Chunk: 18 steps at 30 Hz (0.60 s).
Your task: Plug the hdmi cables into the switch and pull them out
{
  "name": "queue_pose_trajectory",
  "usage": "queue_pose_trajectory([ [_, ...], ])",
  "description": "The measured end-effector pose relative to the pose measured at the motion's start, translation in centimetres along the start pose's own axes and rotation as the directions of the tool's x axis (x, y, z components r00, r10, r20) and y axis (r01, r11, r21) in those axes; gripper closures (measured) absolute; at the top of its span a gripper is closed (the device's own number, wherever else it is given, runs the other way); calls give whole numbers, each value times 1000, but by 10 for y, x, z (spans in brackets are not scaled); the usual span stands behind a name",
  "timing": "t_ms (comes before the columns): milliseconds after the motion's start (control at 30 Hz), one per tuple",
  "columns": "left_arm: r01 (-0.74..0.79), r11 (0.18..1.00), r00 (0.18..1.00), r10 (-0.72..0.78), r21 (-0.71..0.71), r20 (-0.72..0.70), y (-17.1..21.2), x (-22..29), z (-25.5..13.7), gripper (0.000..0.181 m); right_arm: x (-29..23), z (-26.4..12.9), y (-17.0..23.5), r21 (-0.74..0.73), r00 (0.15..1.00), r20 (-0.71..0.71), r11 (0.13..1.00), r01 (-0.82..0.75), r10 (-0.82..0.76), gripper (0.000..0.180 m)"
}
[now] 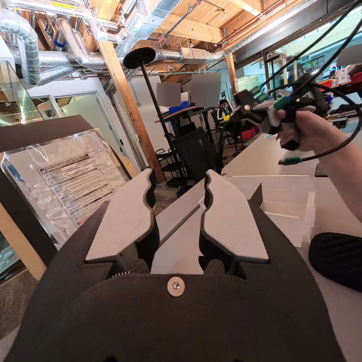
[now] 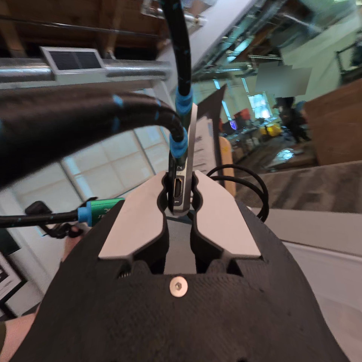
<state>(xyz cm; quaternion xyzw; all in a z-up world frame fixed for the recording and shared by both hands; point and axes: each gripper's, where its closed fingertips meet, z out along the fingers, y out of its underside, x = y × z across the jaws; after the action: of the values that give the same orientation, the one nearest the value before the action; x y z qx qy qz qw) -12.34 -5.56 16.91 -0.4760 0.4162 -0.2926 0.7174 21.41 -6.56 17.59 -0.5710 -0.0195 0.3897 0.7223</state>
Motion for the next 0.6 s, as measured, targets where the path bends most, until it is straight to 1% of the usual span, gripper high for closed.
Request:
queue_pose_trajectory([
  [67,6,1000,1000,-6,-20,-7,4,2,2,134,25,-10,9,-57,996,-85,998,-16,11,159],
  [167,2,999,1000,-3,-44,-19,9,5,6,135,60,-15,35,-175,983,-178,981,-86,54,158],
  [233,8,998,999,-10,-58,-35,12,8,8,135,81,-14,59,-267,968,-238,954,-139,75,159],
  [300,15,997,999,-19,-73,-49,15,12,10,135,99,-11,87,-378,950,-307,908,-181,62,159],
  [367,12,996,998,-18,-93,-63,20,14,12,136,105,-2,110,-451,943,-324,863,-229,81,158],
  [467,16,990,995,-29,-143,-92,30,21,16,136,113,8,141,-559,927,-373,787,-263,45,158],
  [533,38,983,988,-64,-178,-142,39,31,21,136,112,10,162,-650,930,-368,714,-260,3,159],
  [567,59,978,980,-95,-198,-174,44,39,24,136,114,12,169,-671,928,-371,697,-253,-20,159],
  [600,85,972,969,-132,-217,-211,49,50,29,136,116,15,171,-672,925,-378,696,-251,-32,159],
])
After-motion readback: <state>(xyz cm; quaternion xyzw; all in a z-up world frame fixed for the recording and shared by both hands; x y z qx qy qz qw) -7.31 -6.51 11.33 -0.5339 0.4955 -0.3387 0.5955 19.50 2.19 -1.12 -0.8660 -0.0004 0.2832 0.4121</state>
